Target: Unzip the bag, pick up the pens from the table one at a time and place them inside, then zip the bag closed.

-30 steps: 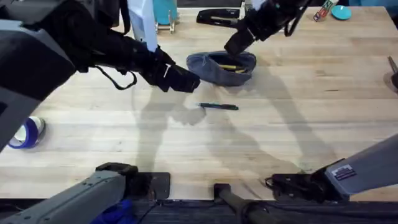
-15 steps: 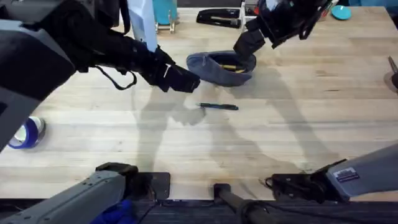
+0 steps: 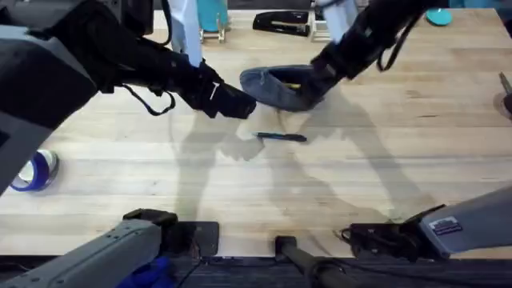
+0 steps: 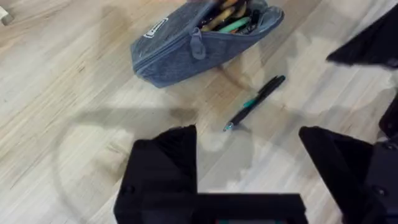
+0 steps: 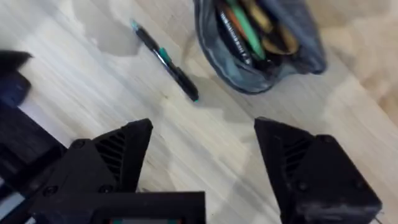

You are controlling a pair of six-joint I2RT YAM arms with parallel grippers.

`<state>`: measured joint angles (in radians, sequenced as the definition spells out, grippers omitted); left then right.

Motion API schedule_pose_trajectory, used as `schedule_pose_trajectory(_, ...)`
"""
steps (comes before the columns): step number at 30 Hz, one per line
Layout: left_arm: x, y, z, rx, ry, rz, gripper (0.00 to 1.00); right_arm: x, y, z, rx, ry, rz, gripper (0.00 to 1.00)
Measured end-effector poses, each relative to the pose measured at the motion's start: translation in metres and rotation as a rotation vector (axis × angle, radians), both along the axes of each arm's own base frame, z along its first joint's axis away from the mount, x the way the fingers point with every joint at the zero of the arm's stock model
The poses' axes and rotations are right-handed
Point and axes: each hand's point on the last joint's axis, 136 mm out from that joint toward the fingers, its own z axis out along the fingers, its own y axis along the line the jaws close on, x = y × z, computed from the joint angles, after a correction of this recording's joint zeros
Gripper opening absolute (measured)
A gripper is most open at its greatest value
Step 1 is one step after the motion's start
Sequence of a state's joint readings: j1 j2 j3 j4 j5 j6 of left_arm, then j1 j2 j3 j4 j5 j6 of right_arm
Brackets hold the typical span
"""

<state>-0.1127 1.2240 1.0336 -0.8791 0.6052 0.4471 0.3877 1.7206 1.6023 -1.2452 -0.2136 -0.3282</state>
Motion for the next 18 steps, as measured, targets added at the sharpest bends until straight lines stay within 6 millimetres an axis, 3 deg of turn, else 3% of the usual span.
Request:
schedule_pose_trajectory(5,0.000,0.000,0.000,-0.001,0.002,0.002,0.995,-0.017,0.010,-0.028,-0.028,0.032,0.070,0.998)
schedule_pose_trajectory(11,0.000,0.000,0.000,0.000,0.002,0.003,0.995,-0.026,0.020,-0.039,-0.063,0.023,0.126,0.998)
schedule_pose_trajectory(18,0.000,0.000,0.000,0.000,0.000,0.002,0.995,-0.027,0.016,-0.046,-0.112,0.014,0.121,0.998)
